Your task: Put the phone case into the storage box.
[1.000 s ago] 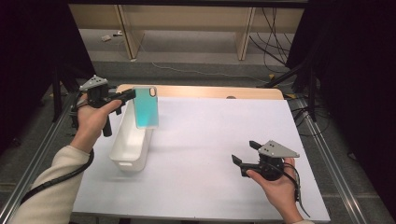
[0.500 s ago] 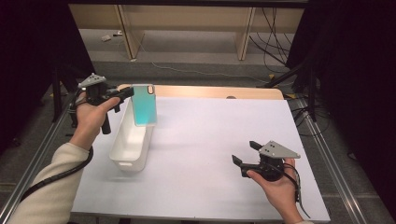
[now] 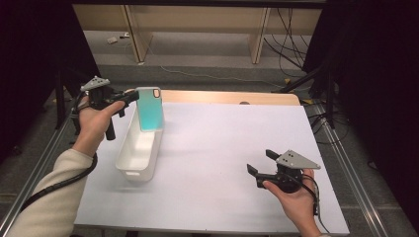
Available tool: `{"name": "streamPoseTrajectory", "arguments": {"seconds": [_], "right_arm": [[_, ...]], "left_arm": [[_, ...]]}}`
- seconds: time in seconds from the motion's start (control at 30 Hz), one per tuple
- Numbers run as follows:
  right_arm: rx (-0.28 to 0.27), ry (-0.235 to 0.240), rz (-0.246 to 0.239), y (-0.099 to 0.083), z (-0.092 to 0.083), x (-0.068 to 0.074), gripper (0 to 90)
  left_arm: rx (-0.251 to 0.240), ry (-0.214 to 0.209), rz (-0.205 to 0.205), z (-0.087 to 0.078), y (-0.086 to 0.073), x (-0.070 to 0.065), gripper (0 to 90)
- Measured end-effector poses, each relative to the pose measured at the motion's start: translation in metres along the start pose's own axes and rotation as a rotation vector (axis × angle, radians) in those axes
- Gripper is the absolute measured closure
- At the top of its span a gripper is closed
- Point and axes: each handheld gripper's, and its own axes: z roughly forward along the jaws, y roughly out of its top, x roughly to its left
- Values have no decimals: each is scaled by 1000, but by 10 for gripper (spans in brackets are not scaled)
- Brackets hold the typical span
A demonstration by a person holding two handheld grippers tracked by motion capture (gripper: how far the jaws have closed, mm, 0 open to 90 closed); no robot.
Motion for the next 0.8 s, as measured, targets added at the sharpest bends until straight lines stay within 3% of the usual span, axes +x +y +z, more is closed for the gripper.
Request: {"name": "streamPoseTrajectory", "arguments": {"seconds": [0.23, 0.27, 0.37, 0.8], "right_arm": [[-20, 3, 5, -2, -1, -2, 181], [14, -6, -4, -1, -5, -3, 182], [-8, -3, 0, -2, -4, -4, 182], [-7, -38, 2, -5, -12, -14, 181]], "left_arm": [[1, 9, -1, 0, 1, 3, 840], [1, 9, -1, 0, 1, 3, 840], [1, 14, -6, 0, 0, 5, 840], [1, 30, -12, -1, 0, 12, 840]]}}
